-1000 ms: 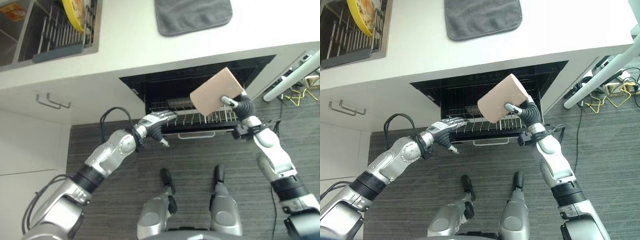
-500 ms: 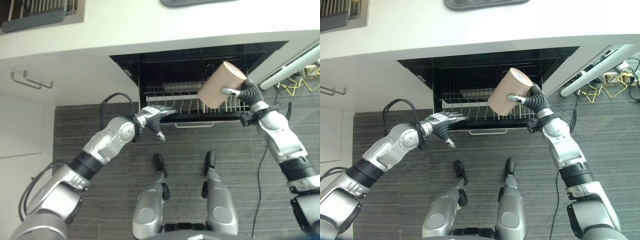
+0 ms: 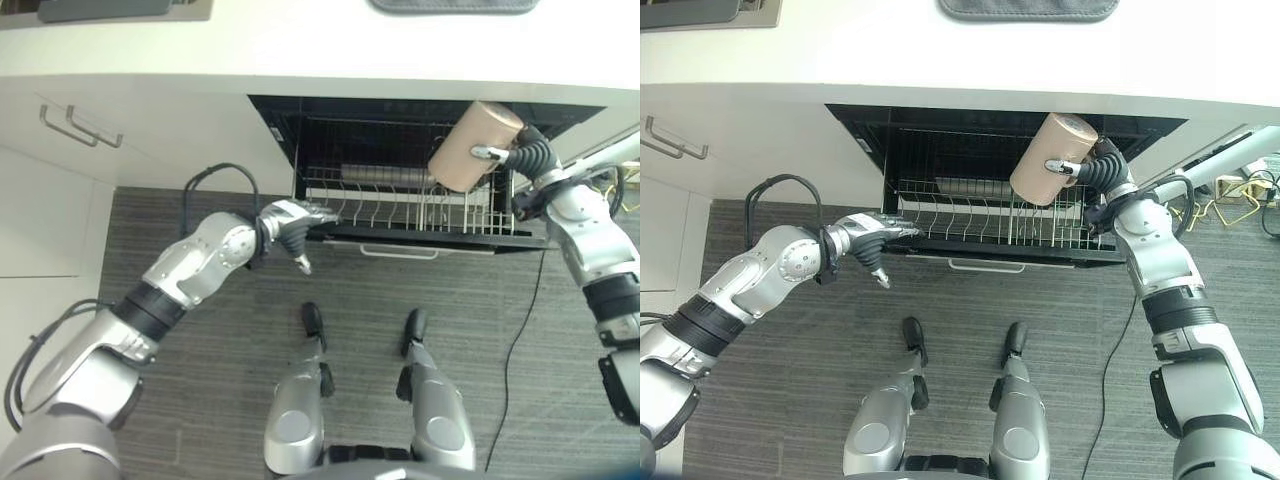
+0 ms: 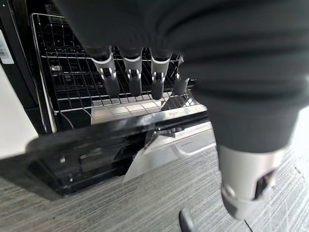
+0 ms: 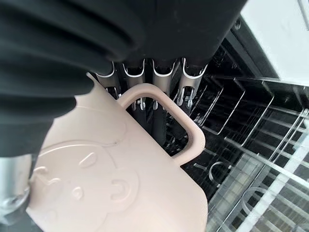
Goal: Place the dishes in the dishwasher.
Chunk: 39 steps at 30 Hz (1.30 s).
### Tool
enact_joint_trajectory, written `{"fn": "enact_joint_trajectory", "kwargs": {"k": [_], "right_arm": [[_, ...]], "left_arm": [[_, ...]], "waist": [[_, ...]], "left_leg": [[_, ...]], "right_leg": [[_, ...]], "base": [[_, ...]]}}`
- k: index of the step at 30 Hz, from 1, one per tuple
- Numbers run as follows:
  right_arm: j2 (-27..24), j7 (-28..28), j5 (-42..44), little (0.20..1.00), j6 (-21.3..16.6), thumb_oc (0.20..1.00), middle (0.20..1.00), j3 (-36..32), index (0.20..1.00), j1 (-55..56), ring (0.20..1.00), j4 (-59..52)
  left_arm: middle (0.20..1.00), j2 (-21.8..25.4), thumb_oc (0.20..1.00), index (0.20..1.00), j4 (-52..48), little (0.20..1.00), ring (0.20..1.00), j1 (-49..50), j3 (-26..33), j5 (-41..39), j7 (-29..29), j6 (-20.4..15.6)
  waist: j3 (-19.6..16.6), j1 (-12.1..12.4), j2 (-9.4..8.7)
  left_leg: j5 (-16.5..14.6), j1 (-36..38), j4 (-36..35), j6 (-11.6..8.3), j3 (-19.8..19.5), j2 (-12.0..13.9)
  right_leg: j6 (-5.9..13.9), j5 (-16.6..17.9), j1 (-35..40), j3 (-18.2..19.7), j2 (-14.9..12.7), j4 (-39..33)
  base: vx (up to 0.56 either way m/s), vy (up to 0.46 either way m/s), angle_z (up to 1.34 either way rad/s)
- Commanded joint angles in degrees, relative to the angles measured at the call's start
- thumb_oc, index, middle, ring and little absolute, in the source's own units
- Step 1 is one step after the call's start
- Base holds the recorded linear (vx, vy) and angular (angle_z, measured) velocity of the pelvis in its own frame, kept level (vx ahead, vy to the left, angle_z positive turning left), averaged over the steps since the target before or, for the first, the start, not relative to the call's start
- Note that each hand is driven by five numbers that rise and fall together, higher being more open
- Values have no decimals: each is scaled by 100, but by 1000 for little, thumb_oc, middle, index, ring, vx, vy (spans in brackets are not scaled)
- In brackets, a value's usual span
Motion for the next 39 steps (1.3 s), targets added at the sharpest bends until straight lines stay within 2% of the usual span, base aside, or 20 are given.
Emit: {"fn": "enact_joint_trajectory", "kwargs": {"k": [1,8,11,14,16,18,28,31,35,39], "right_arm": [[-280,-143,-170,200,-153,200,200,143,200,-692,200,-23],[-271,-253,-187,200,3,200,200,470,200,-1184,200,988],[-151,-291,-143,200,21,200,200,608,200,-1347,200,1667],[22,-386,-148,200,-177,200,200,796,200,-1437,200,2154],[76,-442,-2,200,-204,200,200,812,200,-1464,200,2270],[147,-461,-351,200,-239,200,200,901,200,-1562,200,2460],[202,-458,-559,200,-192,200,200,1190,200,-1847,200,2882],[286,-515,-977,200,-205,200,200,1411,200,-2041,200,2958],[227,-720,-1134,200,-43,200,200,1557,200,-2178,200,3042],[144,-772,-1120,200,-48,200,200,1611,200,-2282,200,3072]], "left_arm": [[1000,175,1000,1000,-186,1000,1000,-329,-14,-254,-54,-248],[1000,301,1000,1000,-253,1000,1000,-655,-227,-391,-166,-308],[1000,297,1000,1000,-202,1000,1000,-855,-381,-469,-76,-288],[1000,201,1000,1000,-137,1000,1000,-1060,-532,-456,18,-264],[1000,167,1000,1000,-153,1000,1000,-1096,-539,-445,24,-257],[1000,171,1000,1000,-245,1000,1000,-1117,-535,-445,-26,-218],[1000,192,1000,1000,-397,1000,1000,-1236,-701,-562,25,-217],[1000,162,1000,1000,-450,1000,1000,-1299,-755,-577,81,-175],[1000,242,1000,1000,-525,1000,1000,-1349,-786,-614,39,-184],[1000,314,1000,1000,-580,1000,1000,-1318,-801,-609,55,-190]], "waist": [[-130,135,-195],[-130,211,-106],[-130,217,17],[-130,222,121],[-130,224,160],[-130,235,225],[-130,280,304],[-130,303,345],[-130,330,364],[-130,352,367]], "left_leg": [[-520,-363,995,-75,-243,112],[-486,-489,972,-75,-286,84],[-479,-586,987,-69,-282,43],[-449,-702,976,-58,-256,7],[-438,-748,974,-63,-249,-1],[-423,-821,954,-63,-227,-25],[-385,-943,949,-58,-246,-55],[-350,-953,908,-69,-242,-58],[-325,-1000,887,-70,-253,-51],[-312,-1030,865,-72,-258,-49]], "right_leg": [[148,-193,-536,-43,-168,844],[146,-194,-637,-46,-179,863],[146,-197,-759,-20,-230,917],[148,-180,-903,-7,-285,949],[150,-177,-961,-5,-301,962],[148,-177,-1067,8,-321,986],[142,-152,-1201,-17,-360,1018],[141,-128,-1208,-44,-372,989],[147,-107,-1249,-70,-386,982],[163,-89,-1281,-85,-389,967]], "base": [[2,-2,8],[2,2,6],[3,71,0],[-2,53,0],[-1,42,0],[2,33,0],[0,0,0],[0,0,0],[0,0,0],[-8,-5,0]]}}
